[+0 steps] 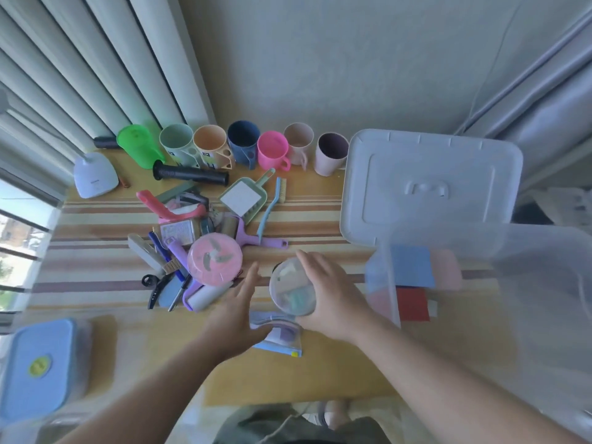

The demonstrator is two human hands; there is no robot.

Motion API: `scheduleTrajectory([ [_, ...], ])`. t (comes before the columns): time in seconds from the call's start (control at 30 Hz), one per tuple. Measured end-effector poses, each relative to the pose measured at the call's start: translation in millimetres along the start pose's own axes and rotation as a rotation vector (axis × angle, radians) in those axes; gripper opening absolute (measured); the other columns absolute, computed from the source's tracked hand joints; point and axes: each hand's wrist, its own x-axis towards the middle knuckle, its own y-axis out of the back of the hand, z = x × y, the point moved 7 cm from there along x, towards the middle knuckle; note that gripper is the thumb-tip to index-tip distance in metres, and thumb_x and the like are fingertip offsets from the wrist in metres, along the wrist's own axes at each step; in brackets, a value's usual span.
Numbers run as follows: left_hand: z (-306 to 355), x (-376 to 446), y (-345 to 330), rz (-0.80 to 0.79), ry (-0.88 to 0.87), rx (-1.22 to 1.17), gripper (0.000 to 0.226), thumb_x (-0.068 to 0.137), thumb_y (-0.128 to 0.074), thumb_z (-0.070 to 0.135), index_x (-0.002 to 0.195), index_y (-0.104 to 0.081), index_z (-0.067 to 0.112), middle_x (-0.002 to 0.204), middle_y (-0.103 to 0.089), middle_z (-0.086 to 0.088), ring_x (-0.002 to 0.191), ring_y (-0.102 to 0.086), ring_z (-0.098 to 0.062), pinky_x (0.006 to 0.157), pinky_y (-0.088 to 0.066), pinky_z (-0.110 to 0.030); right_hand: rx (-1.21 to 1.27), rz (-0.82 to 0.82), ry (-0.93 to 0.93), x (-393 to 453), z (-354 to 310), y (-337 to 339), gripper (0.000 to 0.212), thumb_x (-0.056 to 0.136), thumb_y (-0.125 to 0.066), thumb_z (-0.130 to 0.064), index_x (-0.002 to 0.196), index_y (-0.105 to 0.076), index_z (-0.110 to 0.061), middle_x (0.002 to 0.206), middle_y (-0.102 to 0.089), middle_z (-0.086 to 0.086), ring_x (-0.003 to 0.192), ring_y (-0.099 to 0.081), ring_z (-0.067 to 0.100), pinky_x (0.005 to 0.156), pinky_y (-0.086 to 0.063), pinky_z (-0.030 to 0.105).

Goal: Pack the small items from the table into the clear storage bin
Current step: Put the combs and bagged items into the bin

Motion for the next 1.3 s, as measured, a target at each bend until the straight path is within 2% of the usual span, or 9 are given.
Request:
scheduleTrajectory([
  [0.1, -21, -4, -44, -0.134, 0.061, 0.424, 0.108, 0.078, -0.073, 0.053, 0.163, -0.01, 0.035, 0.162, -0.027, 0.007, 0.148, -0.025, -0.024, 0.122, -0.025, -0.039, -0.02, 0.068, 0.025, -24, 8, 19, 0.119, 0.073, -0.084, -0.05, 0.165, -0.01, -0.036, 0.164, -0.022, -0.017, 0.148, -0.028, 0.013, 0.112, -0.04, 0.033],
  [0.27, -22, 8, -65, -0.157, 0.082, 0.669, 0.068, 0.082, -0.066, 0.045, 0.146, -0.043, 0.045, 0.134, -0.053, 0.012, 0.127, -0.048, -0.019, 0.111, -0.028, -0.035, -0.106, 0.158, 0.088, -54, 8, 47, 0.116, 0.071, -0.087, -0.043, 0.164, -0.017, -0.033, 0.163, -0.029, -0.013, 0.144, -0.039, 0.019, 0.109, -0.048, 0.038],
  [0.43, 22, 14, -26, -0.074, 0.125, 0.404, 0.067, 0.068, -0.059, 0.055, 0.133, -0.058, 0.04, 0.114, -0.062, 0.01, 0.104, -0.062, -0.019, 0.077, -0.049, -0.031, -0.098, 0.284, 0.108, -77, 8, 75, 0.119, 0.07, -0.094, -0.042, 0.164, -0.024, -0.027, 0.159, -0.033, -0.009, 0.138, -0.043, 0.02, 0.109, -0.041, 0.032],
  [0.6, 118, 11, 46, 0.313, -0.02, 0.182, 0.055, 0.07, -0.062, 0.052, 0.122, -0.065, 0.032, 0.104, -0.063, 0.012, 0.092, -0.059, -0.014, 0.069, -0.044, -0.03, -0.044, 0.462, 0.009, -116, 48, 151, 0.123, 0.066, -0.091, -0.053, 0.165, -0.023, -0.027, 0.16, -0.035, -0.006, 0.147, -0.037, 0.013, 0.117, -0.021, 0.014],
  [0.67, 168, 11, 53, 0.398, -0.105, 0.165, 0.044, 0.076, -0.071, 0.049, 0.117, -0.064, 0.033, 0.097, -0.059, 0.018, 0.086, -0.054, -0.005, 0.068, -0.043, -0.028, -0.012, 0.475, -0.07, -140, 79, 174, 0.124, 0.066, -0.089, -0.06, 0.165, -0.018, -0.035, 0.16, -0.029, -0.016, 0.147, -0.033, 0.006, 0.116, -0.024, 0.017],
  [0.87, 305, 18, -2, 0.328, -0.273, 0.09, 0.024, 0.085, -0.068, 0.049, 0.101, -0.063, 0.032, 0.083, -0.064, 0.011, 0.077, -0.06, -0.017, 0.065, -0.048, -0.035, -0.122, 0.267, -0.388, -220, 218, 185, 0.13, 0.06, -0.093, -0.064, 0.164, -0.022, -0.031, 0.165, -0.024, -0.014, 0.15, -0.034, 0.02, 0.119, -0.037, 0.037],
  [0.97, 333, 17, -42, 0.272, -0.262, 0.105, 0.027, 0.085, -0.07, 0.051, 0.102, -0.064, 0.031, 0.086, -0.066, 0.008, 0.079, -0.062, -0.021, 0.067, -0.05, -0.038, -0.196, 0.121, -0.476, -247, 267, 167, 0.115, 0.052, -0.079, -0.069, 0.15, -0.029, -0.037, 0.151, -0.03, -0.015, 0.133, -0.047, 0.031, 0.101, -0.048, 0.04],
  [1.17, 349, 27, -87, 0.107, -0.263, 0.048, 0.027, 0.085, -0.071, 0.052, 0.108, -0.065, 0.038, 0.094, -0.066, 0.016, 0.089, -0.059, -0.005, 0.075, -0.049, -0.031, -0.184, -0.185, -0.381, -215, 282, 119, 0.116, 0.062, -0.081, -0.044, 0.16, -0.023, -0.023, 0.16, -0.029, 0.002, 0.146, -0.038, 0.033, 0.118, -0.038, 0.037],
  [1.3, 340, 36, -87, 0.149, -0.192, -0.005, 0.023, 0.086, -0.07, 0.054, 0.104, -0.064, 0.041, 0.091, -0.066, 0.018, 0.087, -0.06, -0.004, 0.068, -0.046, -0.025, -0.251, -0.233, -0.262, -173, 270, 94, 0.106, 0.065, -0.089, -0.03, 0.152, -0.03, -0.029, 0.156, -0.03, 0.002, 0.136, -0.05, 0.034, 0.104, -0.052, 0.041],
])
